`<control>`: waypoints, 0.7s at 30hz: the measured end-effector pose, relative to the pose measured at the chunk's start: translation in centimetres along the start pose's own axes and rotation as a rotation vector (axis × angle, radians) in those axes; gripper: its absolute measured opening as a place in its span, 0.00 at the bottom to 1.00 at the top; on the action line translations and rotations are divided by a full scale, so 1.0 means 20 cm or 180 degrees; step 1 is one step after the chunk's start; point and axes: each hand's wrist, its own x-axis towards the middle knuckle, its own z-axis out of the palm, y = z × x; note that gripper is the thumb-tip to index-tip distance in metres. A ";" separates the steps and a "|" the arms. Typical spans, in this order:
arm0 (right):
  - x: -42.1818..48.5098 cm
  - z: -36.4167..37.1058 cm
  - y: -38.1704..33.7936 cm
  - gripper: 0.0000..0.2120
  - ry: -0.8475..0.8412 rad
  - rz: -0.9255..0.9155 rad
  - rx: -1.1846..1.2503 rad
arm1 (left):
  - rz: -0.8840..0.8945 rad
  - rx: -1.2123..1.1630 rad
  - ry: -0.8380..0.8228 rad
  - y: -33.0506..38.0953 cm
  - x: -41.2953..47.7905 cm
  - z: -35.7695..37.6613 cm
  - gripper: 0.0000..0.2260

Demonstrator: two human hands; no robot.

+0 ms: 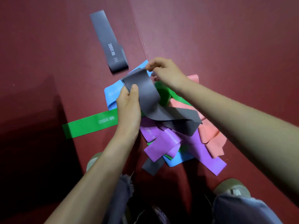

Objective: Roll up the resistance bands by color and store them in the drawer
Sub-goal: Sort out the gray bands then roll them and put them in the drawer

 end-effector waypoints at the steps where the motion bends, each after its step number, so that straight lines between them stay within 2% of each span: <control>1: 0.06 0.03 -0.04 0.17 -0.0099 0.0044 0.0042 | 0.0005 0.0011 -0.0012 0.00 0.00 -0.01 0.12; 4: 0.18 0.10 -0.10 0.16 -0.0479 -0.0002 -0.0407 | -0.0035 -0.0009 0.0099 0.00 0.03 -0.04 0.12; 10: 0.31 0.23 -0.11 0.18 -0.0890 0.0142 -0.0487 | -0.0134 -0.0039 0.0074 -0.04 0.03 -0.08 0.11; 14: 0.31 0.27 -0.06 0.20 -0.0860 0.0411 -0.0354 | -0.0243 -0.0086 0.0054 -0.07 0.01 -0.08 0.11; 21: 0.29 0.23 -0.03 0.21 -0.0716 0.0254 -0.0017 | -0.0473 -0.0168 0.0100 -0.10 0.01 -0.07 0.11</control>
